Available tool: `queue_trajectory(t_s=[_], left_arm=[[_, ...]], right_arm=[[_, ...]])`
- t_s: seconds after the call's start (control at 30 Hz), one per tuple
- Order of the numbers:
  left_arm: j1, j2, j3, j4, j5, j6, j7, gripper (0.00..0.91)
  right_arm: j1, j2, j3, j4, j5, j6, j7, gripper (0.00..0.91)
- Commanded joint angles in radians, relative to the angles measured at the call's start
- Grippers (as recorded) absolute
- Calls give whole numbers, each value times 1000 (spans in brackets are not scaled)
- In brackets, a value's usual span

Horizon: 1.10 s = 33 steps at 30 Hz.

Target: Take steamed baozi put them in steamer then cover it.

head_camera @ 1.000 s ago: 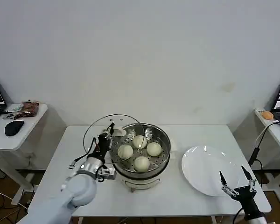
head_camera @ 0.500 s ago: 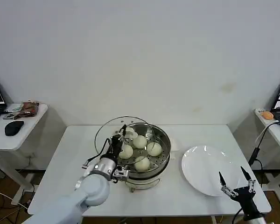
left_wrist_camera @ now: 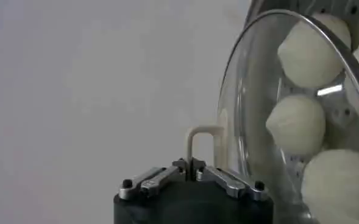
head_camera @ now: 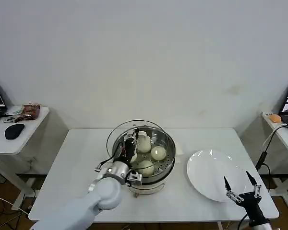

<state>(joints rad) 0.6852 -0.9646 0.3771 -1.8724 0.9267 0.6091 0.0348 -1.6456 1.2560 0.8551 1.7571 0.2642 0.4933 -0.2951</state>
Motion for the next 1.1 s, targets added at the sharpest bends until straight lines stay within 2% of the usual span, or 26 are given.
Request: queue_trajectory(t_s=[0.03,1.1], left_arm=[[-4,-54,21,16,32,9,9,0],[53,-73,-3,4,50,10,25,0]], right_arm=[[1,1,1,0,-1,0,-1,907],[6,18,3,-10,-28,5,1,907]])
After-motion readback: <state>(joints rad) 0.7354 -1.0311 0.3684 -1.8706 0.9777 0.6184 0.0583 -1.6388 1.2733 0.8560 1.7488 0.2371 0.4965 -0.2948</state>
